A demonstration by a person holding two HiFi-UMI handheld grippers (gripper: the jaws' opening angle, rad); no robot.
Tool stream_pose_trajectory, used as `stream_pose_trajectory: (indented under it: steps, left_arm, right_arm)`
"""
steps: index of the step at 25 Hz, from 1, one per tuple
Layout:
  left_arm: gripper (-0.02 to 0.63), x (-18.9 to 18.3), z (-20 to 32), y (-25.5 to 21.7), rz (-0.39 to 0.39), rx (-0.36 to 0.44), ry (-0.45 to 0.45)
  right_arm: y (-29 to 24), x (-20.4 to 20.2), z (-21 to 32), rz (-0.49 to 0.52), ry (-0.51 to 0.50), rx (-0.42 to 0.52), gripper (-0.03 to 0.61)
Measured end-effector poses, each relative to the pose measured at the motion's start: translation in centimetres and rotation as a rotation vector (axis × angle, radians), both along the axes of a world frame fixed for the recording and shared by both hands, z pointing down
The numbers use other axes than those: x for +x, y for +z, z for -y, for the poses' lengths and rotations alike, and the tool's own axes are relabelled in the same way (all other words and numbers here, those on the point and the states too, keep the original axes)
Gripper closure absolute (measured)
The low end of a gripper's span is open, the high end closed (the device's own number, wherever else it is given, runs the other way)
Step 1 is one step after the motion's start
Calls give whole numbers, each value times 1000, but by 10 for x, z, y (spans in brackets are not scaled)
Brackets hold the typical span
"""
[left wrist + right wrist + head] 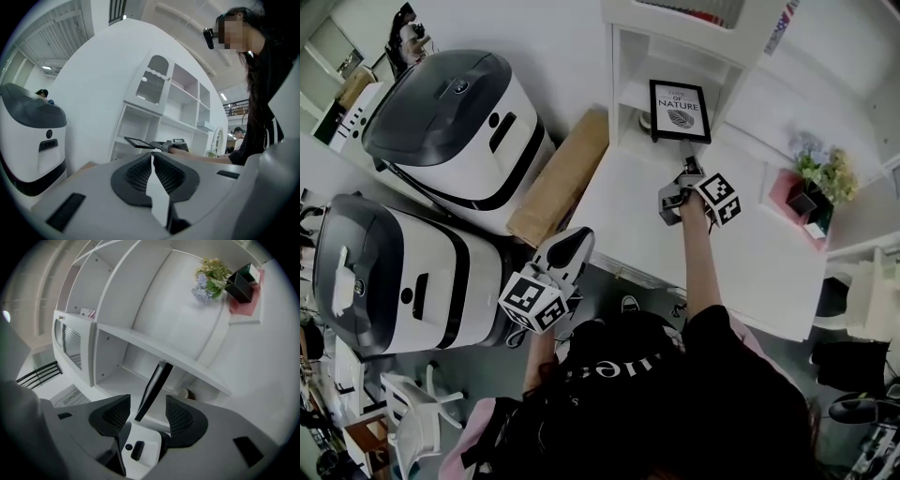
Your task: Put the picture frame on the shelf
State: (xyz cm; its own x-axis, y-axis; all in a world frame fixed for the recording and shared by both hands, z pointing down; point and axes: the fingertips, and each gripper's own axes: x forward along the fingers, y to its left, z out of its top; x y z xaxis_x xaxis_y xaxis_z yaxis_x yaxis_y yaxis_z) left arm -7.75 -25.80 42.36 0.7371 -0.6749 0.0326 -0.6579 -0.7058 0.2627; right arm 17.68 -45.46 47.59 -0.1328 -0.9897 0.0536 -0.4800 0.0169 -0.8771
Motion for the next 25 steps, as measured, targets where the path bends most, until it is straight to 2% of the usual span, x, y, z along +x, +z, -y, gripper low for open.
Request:
stream_pose_trajectory:
  steps: [5,9,14,20,25]
  left_arm:
    - [584,-1,-7,-3,-10,9,22]
    - [584,-2,-14,-6,-17,19,43]
    - [584,-3,-27,-8,-28,27,77]
    - [584,-3,-49,-10,-37,34,124]
    - [584,-8,-70,-9,-37,33,156]
  right_arm:
    - [-11,-30,-37,-97,-167,42,342]
    - [-17,-48,-67,-157,-251,56,351]
    - [-31,-68,-109,-234,-320,70,360]
    - [-43,-101,-161,-381,-385,84,385]
    - [-42,-125,-202,-399,-397,77,422]
